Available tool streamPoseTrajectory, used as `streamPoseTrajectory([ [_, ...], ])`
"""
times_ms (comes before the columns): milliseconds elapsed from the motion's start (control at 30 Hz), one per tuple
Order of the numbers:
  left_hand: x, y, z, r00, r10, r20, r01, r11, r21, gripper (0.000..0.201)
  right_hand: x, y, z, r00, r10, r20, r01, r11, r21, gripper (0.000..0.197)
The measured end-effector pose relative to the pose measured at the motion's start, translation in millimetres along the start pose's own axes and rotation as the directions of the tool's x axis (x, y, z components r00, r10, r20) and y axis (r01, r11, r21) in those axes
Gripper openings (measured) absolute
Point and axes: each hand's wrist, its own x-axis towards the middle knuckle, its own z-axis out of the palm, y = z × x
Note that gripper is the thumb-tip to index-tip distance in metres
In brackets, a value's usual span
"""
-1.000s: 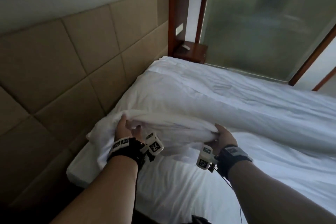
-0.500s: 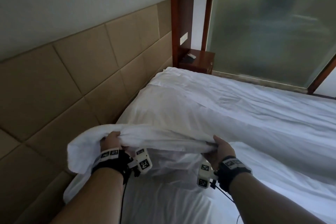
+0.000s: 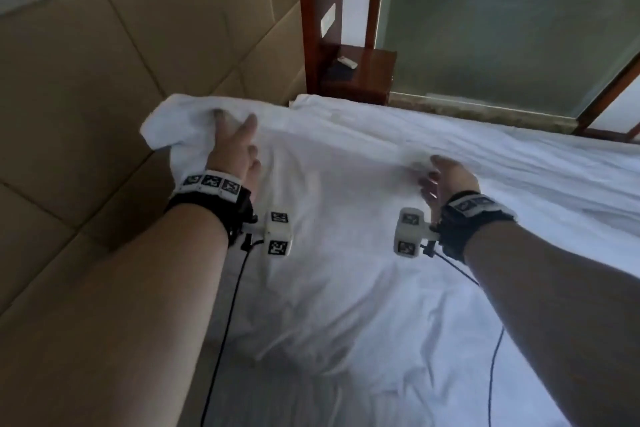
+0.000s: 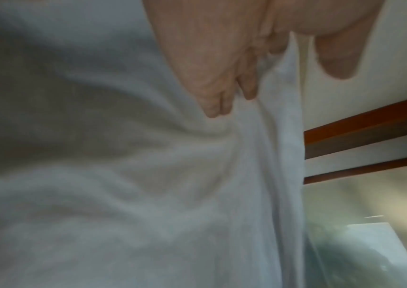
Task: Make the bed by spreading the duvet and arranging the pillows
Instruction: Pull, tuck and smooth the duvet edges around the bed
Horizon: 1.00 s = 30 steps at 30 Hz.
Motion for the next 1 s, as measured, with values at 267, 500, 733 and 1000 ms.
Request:
streamPoseTrajectory([
  [267, 38.1, -126.5, -120.8, 0.917, -0.218, -0.333, 0.382, 0.715, 0.586, 0.080, 32.0, 184.9, 65.9, 0.969, 0.107, 0.222, 0.170, 0.361, -0.917, 0.066],
  [500, 61.4, -207.3, -201.0, 0.717, -0.480, -0.505, 0.697, 0.516, 0.499, 0.160, 26.5, 274.7, 85.5, 0.955, 0.189, 0.227, 0.207, 0.120, -0.971, 0.089],
  [733, 78.4, -175.0, -204.6, 0.842, -0.341, -0.418, 0.538, 0.570, 0.621, 0.087, 28.0, 276.7, 108.8, 0.967, 0.180, 0.179, 0.142, 0.203, -0.969, 0.084],
  [1000, 70.6, -148.9, -247.5, 0.796, -0.199, -0.571, 0.536, 0.671, 0.513, 0.079, 22.6, 278.8, 159.1, 0.935, 0.217, 0.280, 0.211, 0.294, -0.932, 0.079],
])
